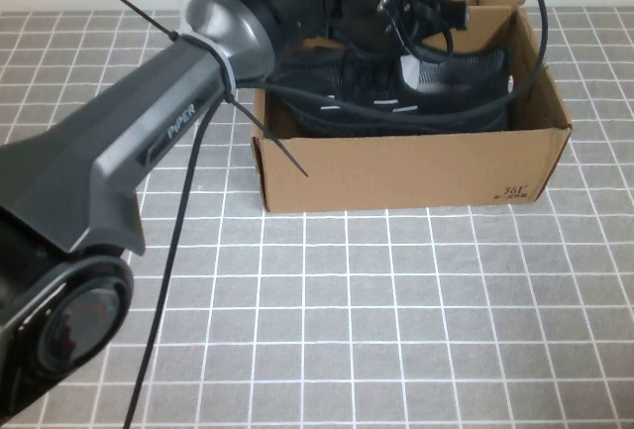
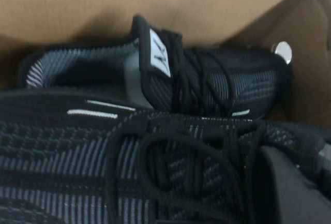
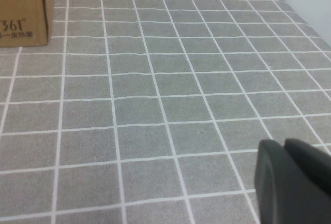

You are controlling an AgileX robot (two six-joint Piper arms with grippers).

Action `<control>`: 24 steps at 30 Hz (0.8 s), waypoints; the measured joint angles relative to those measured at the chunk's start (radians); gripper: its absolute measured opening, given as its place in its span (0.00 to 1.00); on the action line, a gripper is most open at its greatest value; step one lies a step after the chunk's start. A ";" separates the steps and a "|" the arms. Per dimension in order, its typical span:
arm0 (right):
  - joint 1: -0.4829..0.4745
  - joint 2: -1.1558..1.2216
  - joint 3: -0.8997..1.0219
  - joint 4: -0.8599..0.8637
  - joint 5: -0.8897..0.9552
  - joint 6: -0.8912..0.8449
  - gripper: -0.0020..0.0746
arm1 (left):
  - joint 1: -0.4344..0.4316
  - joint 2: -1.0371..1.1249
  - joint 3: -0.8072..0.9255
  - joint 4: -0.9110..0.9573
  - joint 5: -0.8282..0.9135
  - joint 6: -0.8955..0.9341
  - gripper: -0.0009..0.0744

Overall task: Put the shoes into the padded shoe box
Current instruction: Place the shoe in the shoe box

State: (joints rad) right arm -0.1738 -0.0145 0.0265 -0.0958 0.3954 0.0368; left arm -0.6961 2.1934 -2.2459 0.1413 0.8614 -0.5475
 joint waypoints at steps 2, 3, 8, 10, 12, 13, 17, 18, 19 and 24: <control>0.000 0.000 0.000 0.000 0.000 0.000 0.02 | 0.000 0.010 0.000 -0.009 0.000 -0.009 0.01; 0.000 0.000 0.000 0.000 0.000 0.000 0.02 | 0.000 0.012 0.000 -0.011 0.000 -0.010 0.01; 0.000 0.000 0.000 0.000 0.000 0.000 0.02 | 0.000 0.012 -0.005 -0.013 0.002 -0.041 0.01; 0.000 0.000 0.000 0.000 0.000 0.000 0.02 | -0.002 0.012 -0.013 -0.013 0.008 -0.048 0.02; 0.000 0.000 0.000 0.000 0.000 0.000 0.02 | -0.006 0.012 -0.023 -0.013 0.011 -0.053 0.02; 0.000 0.000 0.000 0.000 0.000 0.000 0.02 | -0.010 0.012 -0.027 -0.008 0.013 -0.053 0.02; 0.000 0.000 0.000 0.000 0.000 0.000 0.02 | -0.031 0.012 -0.034 0.011 -0.002 -0.055 0.02; 0.000 0.000 0.000 0.000 0.000 0.000 0.02 | -0.036 0.012 -0.034 0.011 -0.004 -0.056 0.02; 0.000 0.000 0.000 0.000 0.000 0.000 0.02 | -0.042 0.012 -0.034 0.013 -0.006 -0.056 0.02; 0.000 0.000 0.000 0.000 0.000 0.000 0.02 | -0.059 0.014 -0.034 0.020 -0.025 -0.089 0.05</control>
State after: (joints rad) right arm -0.1738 -0.0145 0.0265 -0.0958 0.3954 0.0368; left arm -0.7553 2.2073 -2.2795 0.1617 0.8365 -0.6361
